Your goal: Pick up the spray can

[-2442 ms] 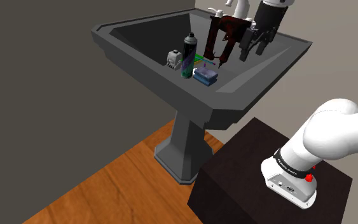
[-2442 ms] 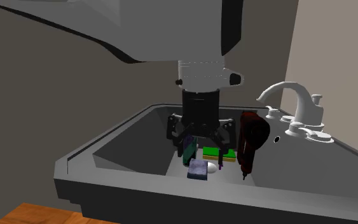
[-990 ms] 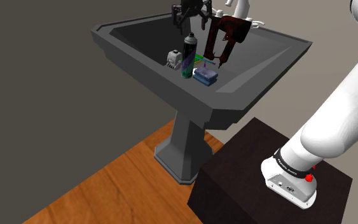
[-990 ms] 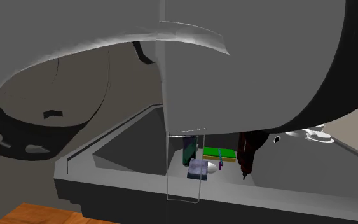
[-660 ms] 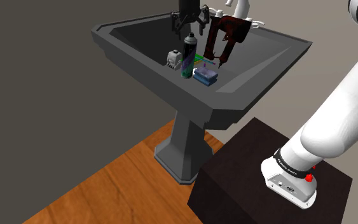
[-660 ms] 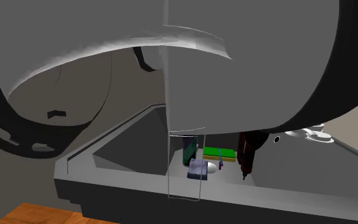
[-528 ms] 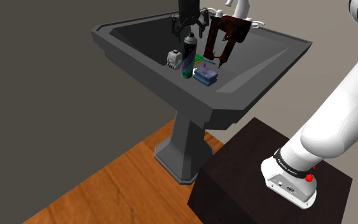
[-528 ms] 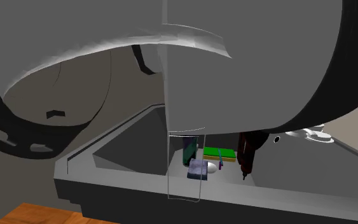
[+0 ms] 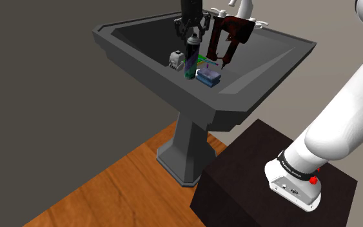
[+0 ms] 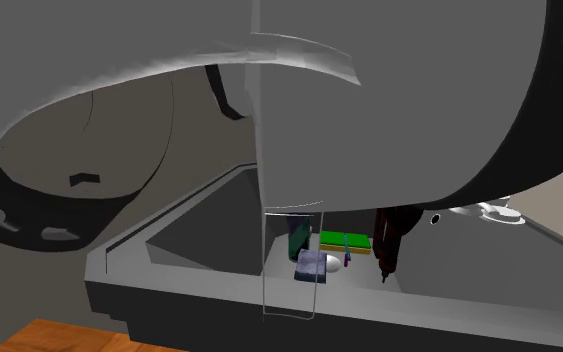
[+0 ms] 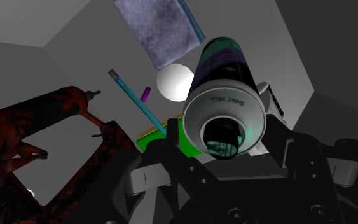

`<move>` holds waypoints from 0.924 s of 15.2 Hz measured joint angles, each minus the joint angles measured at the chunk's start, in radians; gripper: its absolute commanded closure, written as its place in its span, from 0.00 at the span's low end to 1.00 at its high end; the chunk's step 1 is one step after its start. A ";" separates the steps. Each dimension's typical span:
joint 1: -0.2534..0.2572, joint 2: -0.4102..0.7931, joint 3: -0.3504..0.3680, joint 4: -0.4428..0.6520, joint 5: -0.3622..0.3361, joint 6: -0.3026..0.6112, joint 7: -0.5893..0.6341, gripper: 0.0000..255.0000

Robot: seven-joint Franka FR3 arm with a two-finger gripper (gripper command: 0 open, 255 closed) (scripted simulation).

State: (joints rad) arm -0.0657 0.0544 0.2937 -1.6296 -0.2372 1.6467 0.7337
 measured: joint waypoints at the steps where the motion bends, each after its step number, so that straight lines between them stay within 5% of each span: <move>1: 0.000 -0.001 0.000 -0.001 0.000 0.000 0.000 1.00; 14: 0.011 0.042 0.007 0.184 -0.012 -0.148 -0.018 1.00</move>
State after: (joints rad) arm -0.0543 0.0962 0.3005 -1.4454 -0.2488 1.4986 0.7159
